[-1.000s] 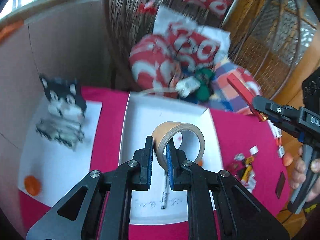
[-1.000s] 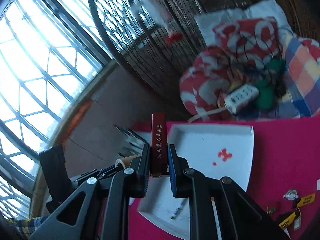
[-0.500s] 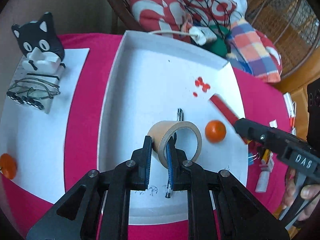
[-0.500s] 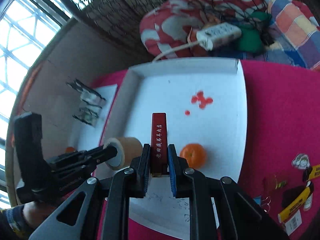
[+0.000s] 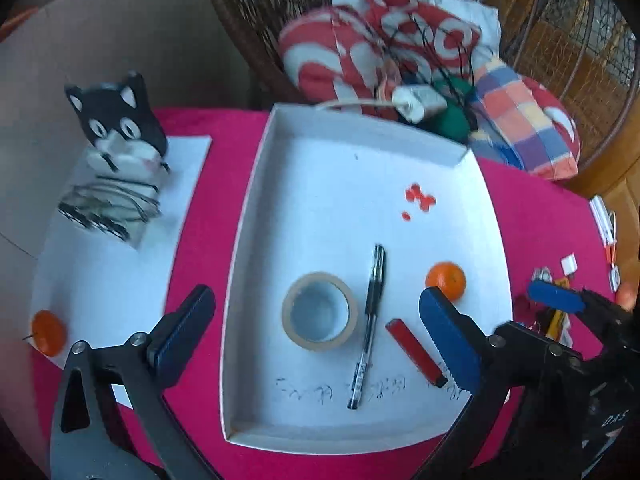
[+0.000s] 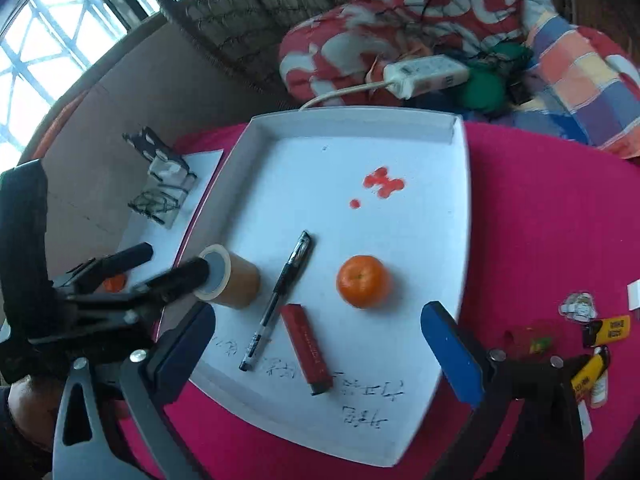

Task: Organize rigid objects
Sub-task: 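Lower into the tray and open both tools, releasing tape and red box, then grasp the white pill bottle with the left tool while the right tool grasps the white charger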

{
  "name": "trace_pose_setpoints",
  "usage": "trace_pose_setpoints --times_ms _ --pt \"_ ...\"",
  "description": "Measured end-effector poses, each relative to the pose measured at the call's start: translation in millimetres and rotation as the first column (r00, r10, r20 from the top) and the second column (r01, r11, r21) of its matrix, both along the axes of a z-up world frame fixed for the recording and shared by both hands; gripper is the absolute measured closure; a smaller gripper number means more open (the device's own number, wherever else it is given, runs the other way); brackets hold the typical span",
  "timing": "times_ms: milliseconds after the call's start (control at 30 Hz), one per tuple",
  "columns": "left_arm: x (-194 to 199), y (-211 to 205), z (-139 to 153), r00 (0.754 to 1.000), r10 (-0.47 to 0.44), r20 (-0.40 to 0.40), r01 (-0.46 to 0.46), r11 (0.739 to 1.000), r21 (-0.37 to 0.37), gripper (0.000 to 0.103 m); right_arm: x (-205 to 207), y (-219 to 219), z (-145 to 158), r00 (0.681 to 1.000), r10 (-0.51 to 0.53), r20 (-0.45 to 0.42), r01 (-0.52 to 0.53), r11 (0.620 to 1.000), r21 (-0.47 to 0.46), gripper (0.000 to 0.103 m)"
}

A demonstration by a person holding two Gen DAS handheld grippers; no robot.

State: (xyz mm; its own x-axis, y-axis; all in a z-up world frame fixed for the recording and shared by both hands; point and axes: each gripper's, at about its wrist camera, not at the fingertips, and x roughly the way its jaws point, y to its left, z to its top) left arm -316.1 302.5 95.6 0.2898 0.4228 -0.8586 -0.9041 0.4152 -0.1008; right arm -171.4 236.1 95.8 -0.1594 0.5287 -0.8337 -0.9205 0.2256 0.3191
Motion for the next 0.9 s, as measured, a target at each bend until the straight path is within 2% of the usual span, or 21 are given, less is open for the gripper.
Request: trace_pose_setpoints --times_ms 167,333,567,733,900 --pt "6 -8 13 1.0 0.011 0.007 -0.011 0.999 0.041 0.0 15 -17 8 0.998 -0.059 0.004 0.059 0.998 0.018 0.0" --pt "24 -24 17 1.0 -0.012 0.022 0.011 0.999 0.039 0.0 40 -40 17 0.993 -0.115 0.001 0.114 0.993 0.036 0.0" --pt "80 -64 15 0.991 -0.132 0.01 0.131 0.991 0.027 0.0 106 -88 25 0.967 -0.254 0.01 0.253 0.966 0.047 0.0" --pt "130 -102 6 0.963 -0.271 0.002 0.271 0.963 -0.007 0.0 164 -130 21 0.922 -0.387 0.023 0.386 0.922 0.03 0.0" --pt "178 -144 -17 0.912 -0.41 -0.009 0.408 0.909 -0.09 0.0 204 -170 13 0.872 -0.49 0.0 0.49 0.872 -0.002 0.0"
